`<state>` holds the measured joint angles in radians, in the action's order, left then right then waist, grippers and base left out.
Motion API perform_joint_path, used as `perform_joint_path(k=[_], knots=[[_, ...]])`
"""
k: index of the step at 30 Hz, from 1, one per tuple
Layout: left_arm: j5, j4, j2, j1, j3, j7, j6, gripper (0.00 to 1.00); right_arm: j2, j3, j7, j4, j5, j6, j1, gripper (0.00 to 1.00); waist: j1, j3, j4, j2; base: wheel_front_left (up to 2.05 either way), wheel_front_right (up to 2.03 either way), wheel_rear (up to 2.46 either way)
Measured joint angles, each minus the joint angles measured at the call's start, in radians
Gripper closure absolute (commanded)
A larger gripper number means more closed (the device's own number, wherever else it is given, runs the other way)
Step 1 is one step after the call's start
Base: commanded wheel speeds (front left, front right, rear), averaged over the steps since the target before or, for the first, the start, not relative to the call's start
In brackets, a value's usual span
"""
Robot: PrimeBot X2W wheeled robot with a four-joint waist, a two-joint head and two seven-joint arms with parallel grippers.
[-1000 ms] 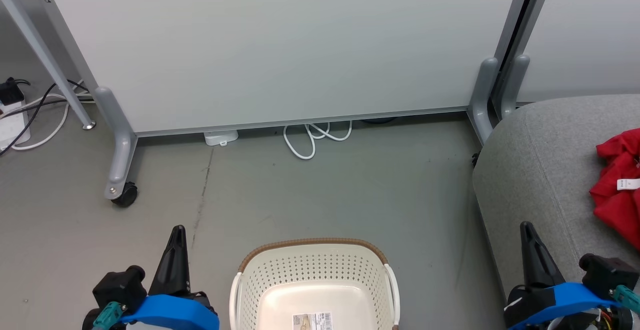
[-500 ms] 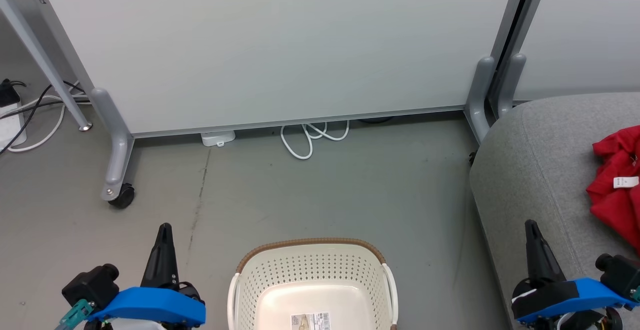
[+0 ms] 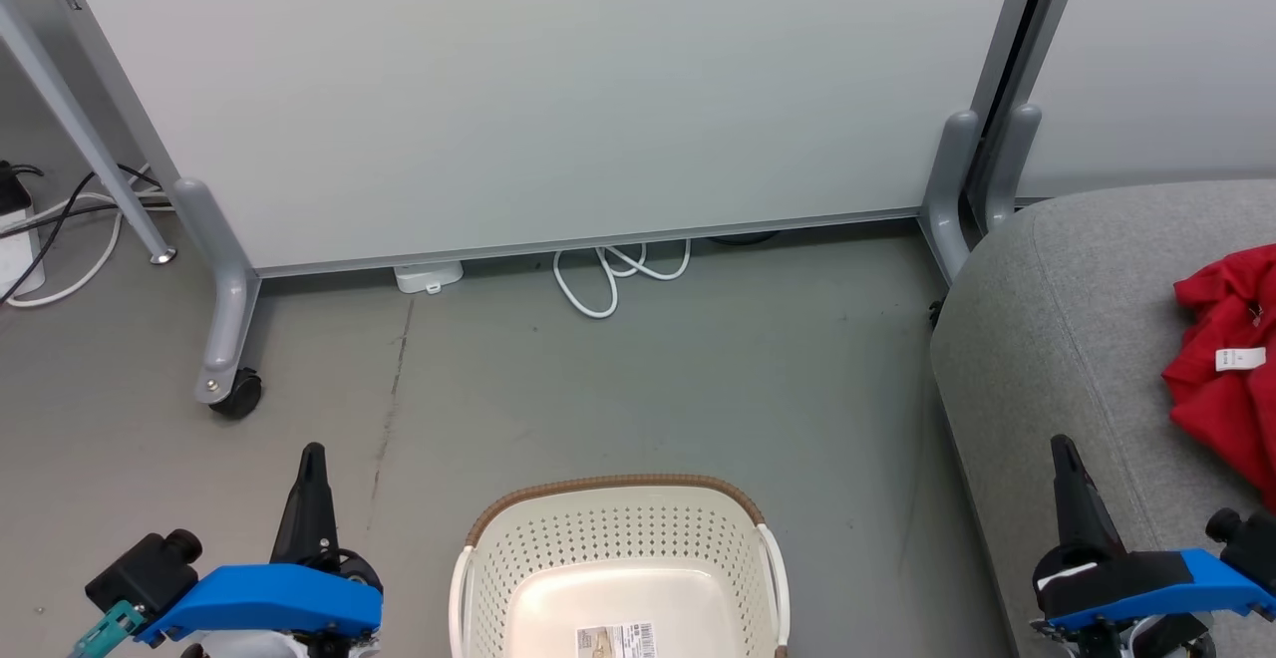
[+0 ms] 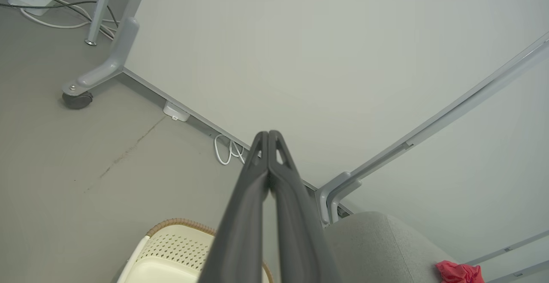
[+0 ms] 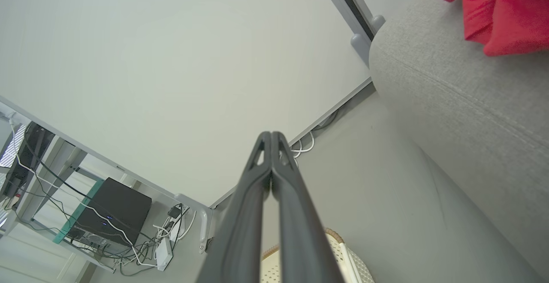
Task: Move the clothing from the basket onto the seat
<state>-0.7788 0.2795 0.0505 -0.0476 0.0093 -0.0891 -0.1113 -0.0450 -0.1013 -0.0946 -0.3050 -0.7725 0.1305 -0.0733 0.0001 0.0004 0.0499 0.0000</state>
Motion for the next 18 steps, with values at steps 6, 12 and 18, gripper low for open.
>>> perform_joint_path(k=[6, 12, 18], knots=[[-0.079, -0.002, 0.000, -0.002, 0.010, 0.018, -0.001, 1.00, 0.000, -0.001, 0.022, 0.005, -0.082, 0.000, -0.001, 1.00, 0.0000, 0.000, -0.003, 0.0000, 0.00, 0.00, 0.00], [-0.156, -0.007, 0.000, -0.013, 0.017, 0.036, -0.003, 1.00, 0.000, -0.002, 0.041, 0.010, -0.157, 0.000, -0.003, 1.00, 0.0000, 0.000, -0.007, 0.0000, 0.00, 0.00, 0.00], [-0.228, -0.009, 0.000, -0.016, 0.027, 0.054, -0.003, 1.00, 0.000, -0.003, 0.059, 0.016, -0.227, 0.000, -0.004, 1.00, 0.0000, 0.001, -0.010, 0.0000, 0.00, 0.00, 0.00]])
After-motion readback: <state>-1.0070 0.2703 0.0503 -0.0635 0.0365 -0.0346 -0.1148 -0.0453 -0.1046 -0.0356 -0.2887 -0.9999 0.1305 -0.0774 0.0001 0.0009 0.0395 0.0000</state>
